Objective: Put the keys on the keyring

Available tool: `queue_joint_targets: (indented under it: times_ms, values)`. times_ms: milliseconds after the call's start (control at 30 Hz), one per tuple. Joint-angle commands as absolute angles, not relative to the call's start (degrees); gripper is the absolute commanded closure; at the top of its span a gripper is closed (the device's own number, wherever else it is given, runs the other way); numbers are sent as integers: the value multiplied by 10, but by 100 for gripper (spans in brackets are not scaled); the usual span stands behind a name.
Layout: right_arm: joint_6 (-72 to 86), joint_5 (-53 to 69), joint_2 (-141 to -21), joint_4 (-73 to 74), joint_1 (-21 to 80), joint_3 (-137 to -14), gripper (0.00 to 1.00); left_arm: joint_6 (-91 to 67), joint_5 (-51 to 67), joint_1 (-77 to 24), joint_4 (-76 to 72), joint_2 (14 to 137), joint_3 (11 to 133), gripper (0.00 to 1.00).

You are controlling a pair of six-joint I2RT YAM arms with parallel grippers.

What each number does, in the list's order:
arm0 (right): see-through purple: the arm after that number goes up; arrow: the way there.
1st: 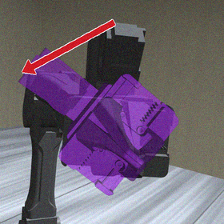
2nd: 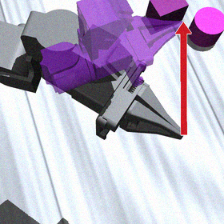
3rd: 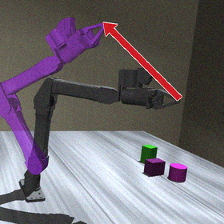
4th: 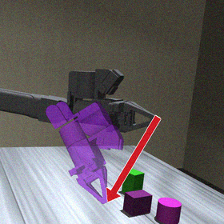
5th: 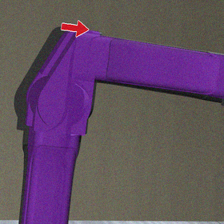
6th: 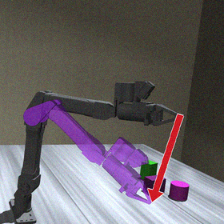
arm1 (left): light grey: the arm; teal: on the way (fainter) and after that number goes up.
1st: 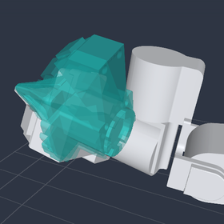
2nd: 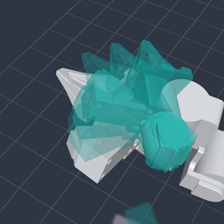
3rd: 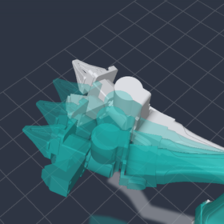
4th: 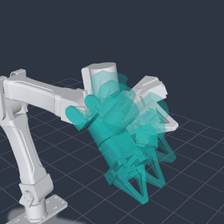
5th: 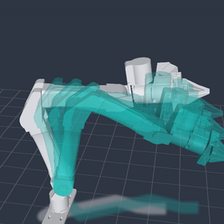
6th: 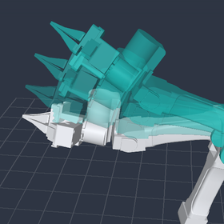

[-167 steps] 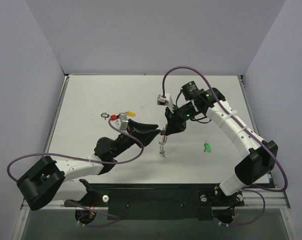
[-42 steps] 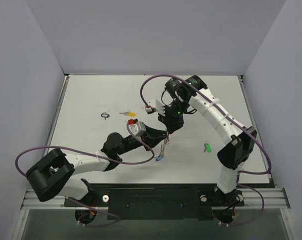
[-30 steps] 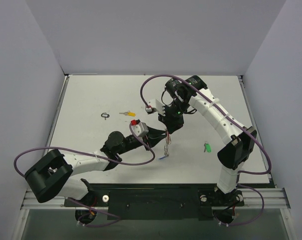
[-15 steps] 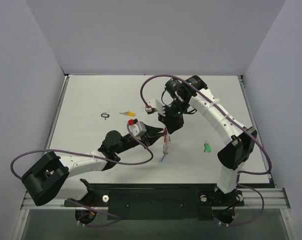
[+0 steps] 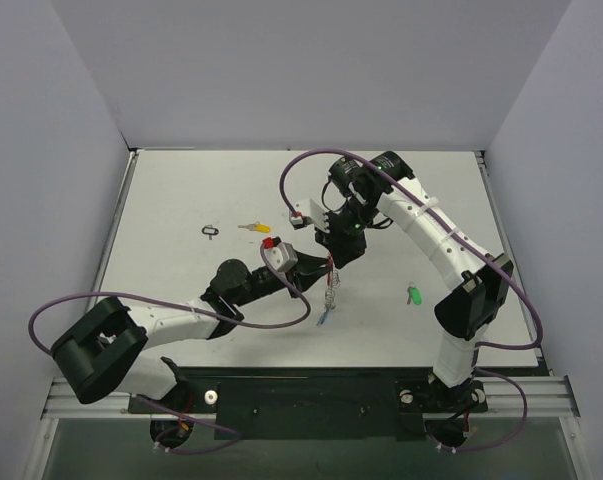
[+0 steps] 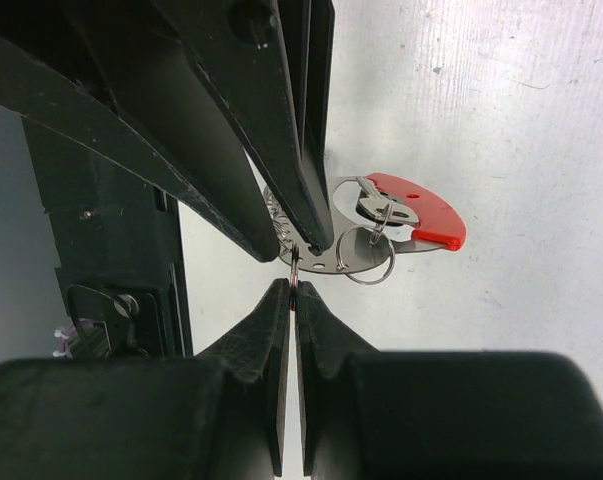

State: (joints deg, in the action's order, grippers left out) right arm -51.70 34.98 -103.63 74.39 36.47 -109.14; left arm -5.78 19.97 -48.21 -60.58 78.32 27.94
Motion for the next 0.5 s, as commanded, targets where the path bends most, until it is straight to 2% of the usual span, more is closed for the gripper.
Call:
queue_joint_targets:
  times_ms: [0, 67, 267, 467]
  values:
    - [-526, 373, -1011, 899, 367, -1088, 100, -71, 210, -478, -642, 791, 308, 68]
    - [-527, 374, -1011, 900, 368, -1087, 100, -76, 214, -479, -647, 795, 309, 68]
    - [-528, 374, -1009, 900, 367, -1086, 100, -86, 219, -478, -656, 809, 316, 77]
    - [-529, 374, -1011, 899, 368, -1085, 100, -91, 215, -478, -662, 808, 314, 76]
